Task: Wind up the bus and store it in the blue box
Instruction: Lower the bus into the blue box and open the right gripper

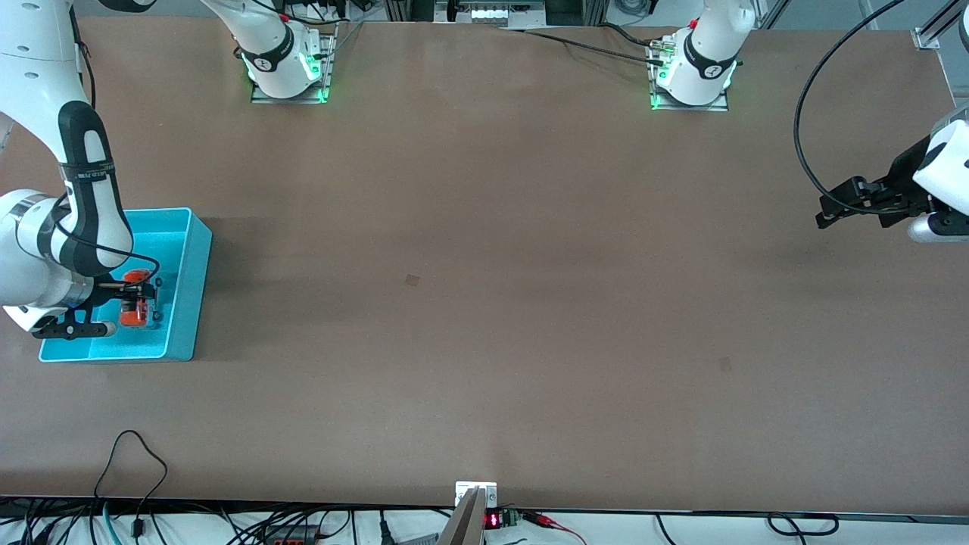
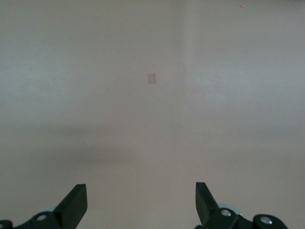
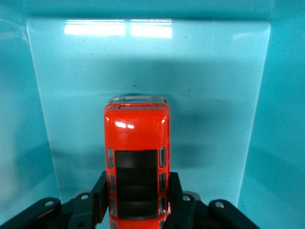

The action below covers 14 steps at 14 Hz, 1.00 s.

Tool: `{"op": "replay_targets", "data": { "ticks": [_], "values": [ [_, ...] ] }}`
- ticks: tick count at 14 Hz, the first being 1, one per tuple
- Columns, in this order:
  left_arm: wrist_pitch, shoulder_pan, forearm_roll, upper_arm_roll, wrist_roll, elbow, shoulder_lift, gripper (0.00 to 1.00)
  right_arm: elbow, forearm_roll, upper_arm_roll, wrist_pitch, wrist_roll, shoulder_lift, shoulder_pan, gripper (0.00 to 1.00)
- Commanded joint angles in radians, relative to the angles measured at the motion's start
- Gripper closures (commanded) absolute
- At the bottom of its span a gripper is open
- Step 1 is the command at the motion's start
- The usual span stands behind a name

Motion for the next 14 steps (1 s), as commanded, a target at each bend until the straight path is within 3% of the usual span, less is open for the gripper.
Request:
{"op": "replay_targets", "data": {
  "ticks": [1, 12, 14],
  "values": [
    [-0.006, 0.000, 0.020, -0.001, 0.003, -0.002, -0.013, 0.00, 0.023, -0.013, 0.005, 0.002, 0.005, 0.015, -0.009, 0.94],
    [-0.004, 0.000, 0.020, -0.001, 0.003, -0.002, -0.013, 0.00, 0.013, -0.010, 0.007, -0.137, -0.004, 0.011, -0.025, 0.93],
    [-0.003, 0.000, 0.020, -0.001, 0.003, -0.002, -0.011, 0.00, 0.011, -0.010, 0.007, -0.137, -0.005, 0.014, -0.026, 0.88]
  ]
}}
